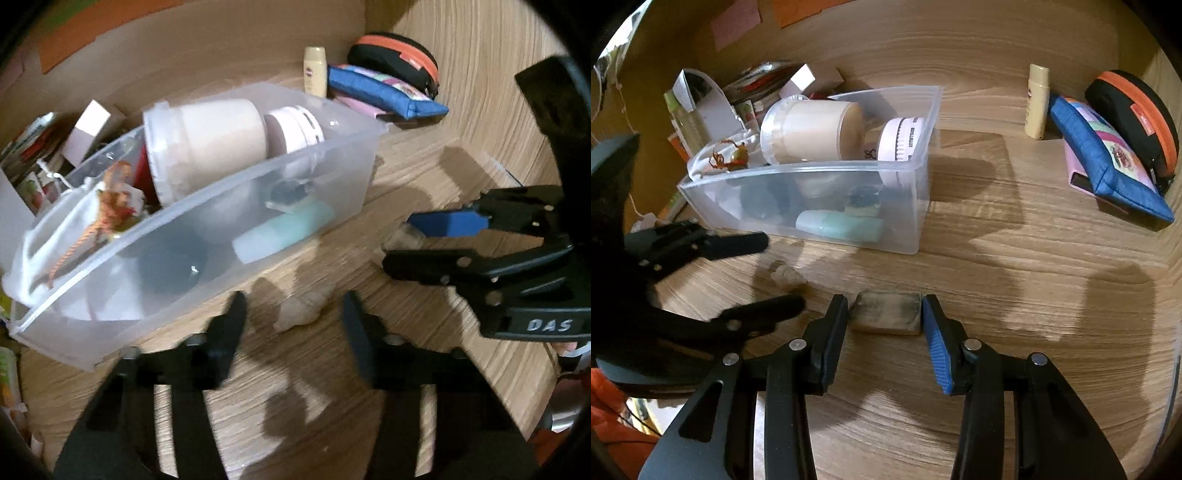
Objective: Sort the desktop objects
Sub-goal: 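Grasp the white seashell with the left gripper while the right gripper grasps the square beige block, then lift and carry the seashell and square block over the clear bin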
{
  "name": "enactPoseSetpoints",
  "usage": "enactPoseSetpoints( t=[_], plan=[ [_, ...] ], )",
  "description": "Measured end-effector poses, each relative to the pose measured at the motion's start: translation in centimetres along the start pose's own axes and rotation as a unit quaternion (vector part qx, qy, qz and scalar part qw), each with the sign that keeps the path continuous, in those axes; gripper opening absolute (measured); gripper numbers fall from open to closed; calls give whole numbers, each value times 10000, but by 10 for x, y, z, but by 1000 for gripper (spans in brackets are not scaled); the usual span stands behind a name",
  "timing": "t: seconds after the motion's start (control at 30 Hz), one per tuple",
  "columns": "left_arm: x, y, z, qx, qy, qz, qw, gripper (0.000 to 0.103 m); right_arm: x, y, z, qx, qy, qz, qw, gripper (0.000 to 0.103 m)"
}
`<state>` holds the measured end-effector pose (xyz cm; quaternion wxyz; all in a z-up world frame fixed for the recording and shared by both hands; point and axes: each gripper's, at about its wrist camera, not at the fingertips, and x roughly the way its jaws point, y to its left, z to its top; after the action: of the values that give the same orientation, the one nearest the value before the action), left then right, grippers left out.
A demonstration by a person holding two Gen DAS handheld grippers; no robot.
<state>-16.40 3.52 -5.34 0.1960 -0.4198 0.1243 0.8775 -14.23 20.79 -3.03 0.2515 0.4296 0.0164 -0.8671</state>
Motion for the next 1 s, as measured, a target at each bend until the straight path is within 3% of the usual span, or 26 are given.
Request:
enactPoseSetpoints(
  t=[0.03, 0.07, 0.4, 0.8, 1.0],
  plan=[
    [0, 1, 0, -17, 6, -58, 10000, 26, -2, -1, 0, 23, -50, 0, 10000, 38],
    [0, 2, 1, -40, 4, -74, 10000, 21, -2, 0, 0, 36, -82, -6, 10000, 38],
    [-15, 16, 1, -356, -163, -296, 9988, 21, -16, 5, 11, 94, -346, -32, 9994, 38],
    [-82, 29, 20, -515, -1185, -412, 9908, 21, -58, 17, 34, -146, -968, -98, 9952, 38],
    [-95, 43, 32, -620, -1487, -322, 9864, 21, -60, 23, 43, -267, -1051, -79, 9941, 38]
  ],
)
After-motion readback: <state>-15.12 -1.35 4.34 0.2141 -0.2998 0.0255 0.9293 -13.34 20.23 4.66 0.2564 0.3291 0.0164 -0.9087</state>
